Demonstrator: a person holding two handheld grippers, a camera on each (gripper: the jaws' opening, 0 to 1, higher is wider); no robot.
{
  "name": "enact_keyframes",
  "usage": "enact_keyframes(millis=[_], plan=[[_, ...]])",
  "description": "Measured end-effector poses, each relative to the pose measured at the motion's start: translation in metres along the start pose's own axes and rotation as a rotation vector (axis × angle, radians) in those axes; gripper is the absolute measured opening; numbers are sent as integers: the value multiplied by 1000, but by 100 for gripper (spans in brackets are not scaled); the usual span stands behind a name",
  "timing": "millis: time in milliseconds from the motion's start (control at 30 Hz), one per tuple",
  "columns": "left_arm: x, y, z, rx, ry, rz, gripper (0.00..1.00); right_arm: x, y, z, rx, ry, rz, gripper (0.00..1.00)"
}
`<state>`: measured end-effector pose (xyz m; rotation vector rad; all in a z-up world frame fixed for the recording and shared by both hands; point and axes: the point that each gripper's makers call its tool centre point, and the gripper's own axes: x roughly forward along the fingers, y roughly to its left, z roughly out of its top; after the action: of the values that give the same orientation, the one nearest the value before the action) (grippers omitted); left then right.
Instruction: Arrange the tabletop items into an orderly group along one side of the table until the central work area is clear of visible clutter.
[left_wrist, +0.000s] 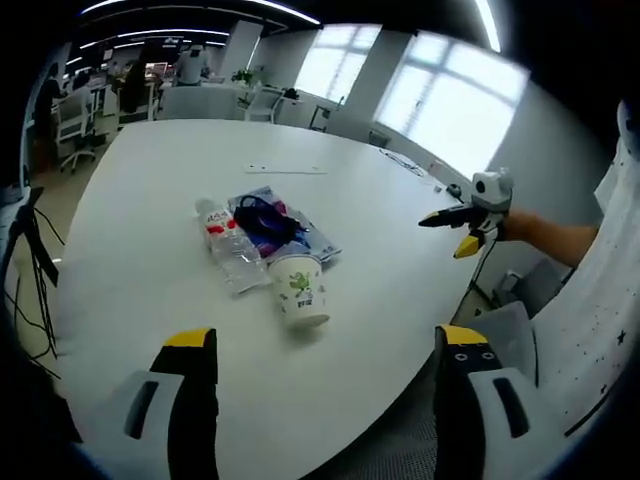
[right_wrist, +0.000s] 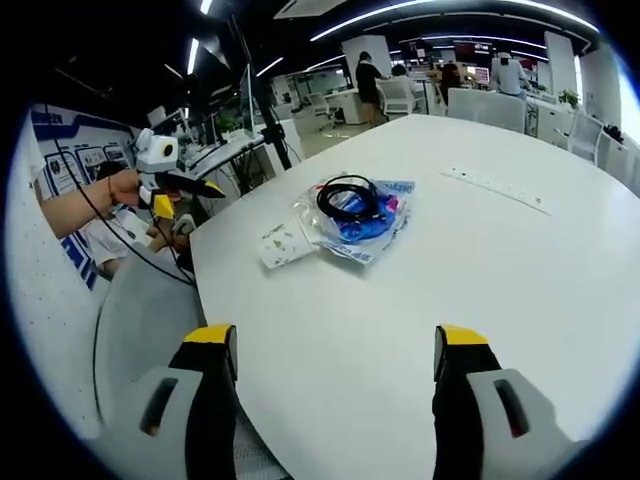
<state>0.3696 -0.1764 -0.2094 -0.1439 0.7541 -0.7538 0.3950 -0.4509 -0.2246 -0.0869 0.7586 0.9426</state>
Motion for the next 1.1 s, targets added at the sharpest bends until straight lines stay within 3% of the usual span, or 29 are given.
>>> enact_keyframes(millis=[667,1100], plan=[[8,6,-1,0,8,-7,91,11,-6,2,9,13,14,80],[12,15,13,14,9,-11,91,17,-13,16,2,2,22,78]])
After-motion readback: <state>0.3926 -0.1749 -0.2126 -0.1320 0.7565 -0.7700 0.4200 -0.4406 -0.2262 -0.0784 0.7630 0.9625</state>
